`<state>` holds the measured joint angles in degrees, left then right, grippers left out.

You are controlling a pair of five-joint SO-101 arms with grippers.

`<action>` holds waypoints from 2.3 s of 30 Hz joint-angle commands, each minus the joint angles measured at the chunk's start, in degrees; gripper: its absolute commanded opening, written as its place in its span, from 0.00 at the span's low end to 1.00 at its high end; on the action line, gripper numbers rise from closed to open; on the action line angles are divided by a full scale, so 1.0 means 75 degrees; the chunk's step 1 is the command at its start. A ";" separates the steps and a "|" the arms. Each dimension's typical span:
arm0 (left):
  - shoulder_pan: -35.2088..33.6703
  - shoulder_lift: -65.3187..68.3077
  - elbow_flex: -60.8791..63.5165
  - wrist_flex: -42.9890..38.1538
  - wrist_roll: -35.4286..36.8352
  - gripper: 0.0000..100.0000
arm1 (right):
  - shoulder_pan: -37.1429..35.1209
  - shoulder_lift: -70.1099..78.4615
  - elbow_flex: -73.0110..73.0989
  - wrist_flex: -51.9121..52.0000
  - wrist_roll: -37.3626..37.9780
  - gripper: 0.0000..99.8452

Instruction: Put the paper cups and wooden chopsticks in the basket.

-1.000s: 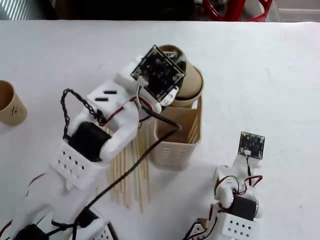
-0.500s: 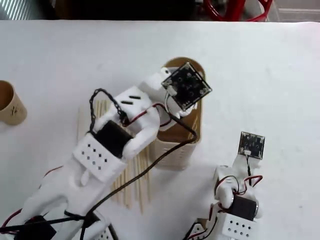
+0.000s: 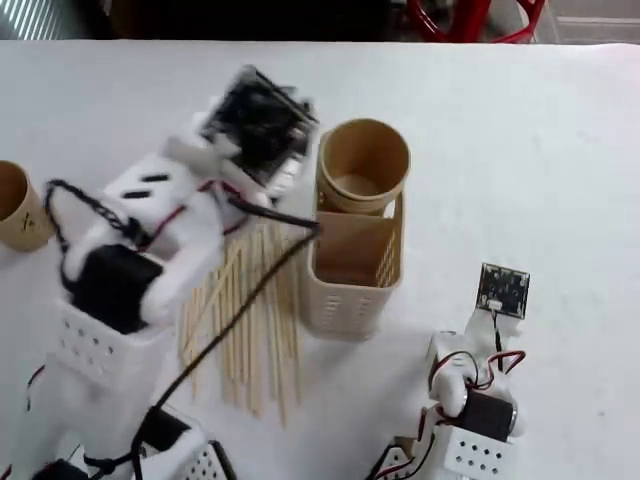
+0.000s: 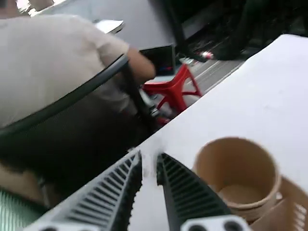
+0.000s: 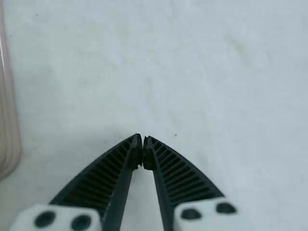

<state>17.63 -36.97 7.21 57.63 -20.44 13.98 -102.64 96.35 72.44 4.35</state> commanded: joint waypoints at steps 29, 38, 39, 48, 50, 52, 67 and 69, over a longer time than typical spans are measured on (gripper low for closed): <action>-0.7883 0.6359 -0.4806 0.5099 -0.0762 0.16 | 0.0053 -0.0053 0.0070 0.0041 0.0000 0.02; -0.8047 0.7707 -0.6072 0.5181 -0.0762 0.15 | 0.0041 -0.0053 0.0070 0.0041 0.0000 0.02; -0.8047 0.7848 -0.6072 0.5146 -0.0762 0.16 | 0.0041 -0.0053 0.0070 0.0041 0.0000 0.02; -0.8000 0.8668 -0.6048 0.4196 -0.0715 0.15 | 0.0041 -0.0053 0.0070 0.0041 0.0000 0.02; -0.8000 0.8832 -0.6037 0.4079 -0.0703 0.15 | 0.0041 -0.0053 0.0070 0.0041 0.0000 0.02; -0.7988 0.9043 -0.6072 0.3927 -0.0703 0.15 | 0.0041 -0.0053 0.0070 0.0041 0.0000 0.02; -0.7226 0.8926 -0.6869 0.5052 -0.0703 0.02 | 0.0041 -0.0053 0.0070 0.0041 0.0000 0.02; -0.6945 0.8445 -0.7291 0.5673 -0.0692 0.02 | 0.0041 -0.0053 0.0070 0.0041 0.0000 0.02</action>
<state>-37.85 34.42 -41.32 94.90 -25.71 13.98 -102.64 96.35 72.44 4.35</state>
